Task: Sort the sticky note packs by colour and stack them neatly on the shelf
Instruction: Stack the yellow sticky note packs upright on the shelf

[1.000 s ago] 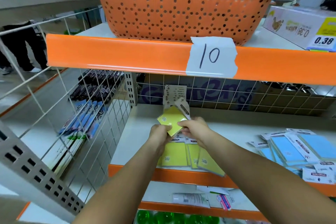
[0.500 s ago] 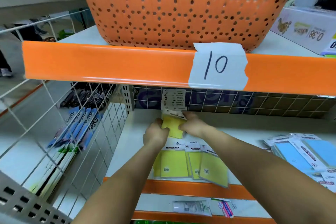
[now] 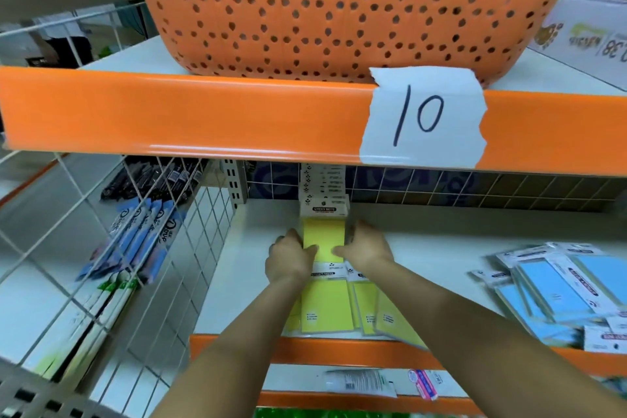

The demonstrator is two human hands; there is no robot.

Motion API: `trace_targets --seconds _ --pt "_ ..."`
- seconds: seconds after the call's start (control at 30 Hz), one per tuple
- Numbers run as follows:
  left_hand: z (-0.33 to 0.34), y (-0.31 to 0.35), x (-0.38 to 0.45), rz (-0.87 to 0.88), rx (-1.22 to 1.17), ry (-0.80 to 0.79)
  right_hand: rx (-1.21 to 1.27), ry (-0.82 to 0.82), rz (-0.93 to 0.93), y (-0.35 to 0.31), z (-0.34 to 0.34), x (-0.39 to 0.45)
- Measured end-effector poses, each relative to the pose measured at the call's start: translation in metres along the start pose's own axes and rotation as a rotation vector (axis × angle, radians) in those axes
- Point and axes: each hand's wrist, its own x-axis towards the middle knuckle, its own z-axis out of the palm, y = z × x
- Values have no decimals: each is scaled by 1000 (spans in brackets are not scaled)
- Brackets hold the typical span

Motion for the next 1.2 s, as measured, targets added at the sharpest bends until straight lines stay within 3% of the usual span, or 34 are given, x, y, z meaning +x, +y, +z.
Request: trace_targets --seconds 0.1,0.3,0.63,0.97,1.2 --pt "-4 -2 2 2 -2 -36 -70 -51 -15 6 7 -2" --pt "-14 -11 12 20 -48 -157 -179 12 -88 6 13 -7" --pt "-12 -14 15 61 -57 -176 -205 -3 -74 4 12 -3" --pt "-15 -14 13 50 -111 -184 -18 -70 -69 13 7 -1" --pt "-25 -12 4 3 -204 -216 -44 -164 -93 12 -7 -5"
